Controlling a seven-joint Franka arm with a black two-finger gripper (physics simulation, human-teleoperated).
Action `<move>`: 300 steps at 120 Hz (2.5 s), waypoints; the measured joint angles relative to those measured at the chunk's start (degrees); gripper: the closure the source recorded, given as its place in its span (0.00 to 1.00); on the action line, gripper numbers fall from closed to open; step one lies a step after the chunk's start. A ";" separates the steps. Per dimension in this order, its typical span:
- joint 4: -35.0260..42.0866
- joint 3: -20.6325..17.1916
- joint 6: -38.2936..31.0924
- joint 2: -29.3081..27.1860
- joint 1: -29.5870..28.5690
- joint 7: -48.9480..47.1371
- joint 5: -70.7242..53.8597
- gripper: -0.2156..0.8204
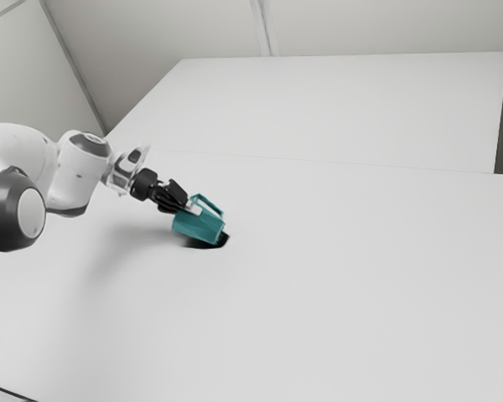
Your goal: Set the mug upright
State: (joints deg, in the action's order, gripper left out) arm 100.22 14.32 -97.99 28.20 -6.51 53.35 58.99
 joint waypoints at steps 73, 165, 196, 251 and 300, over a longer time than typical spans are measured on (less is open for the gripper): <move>-3.57 -6.25 -8.98 -14.32 6.28 -11.80 -43.03 0.96; 14.22 -9.85 -36.44 -14.93 8.34 -39.82 -60.82 0.96; 15.37 -9.99 -37.72 -14.74 8.62 -44.04 -60.85 0.95; 15.15 -10.28 -36.23 -18.35 8.93 -46.27 -59.39 0.33; -2.29 -9.86 -15.46 -21.45 8.54 -45.66 -57.63 0.23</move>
State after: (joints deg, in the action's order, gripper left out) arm 97.93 4.47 -113.45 6.74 2.04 7.69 1.36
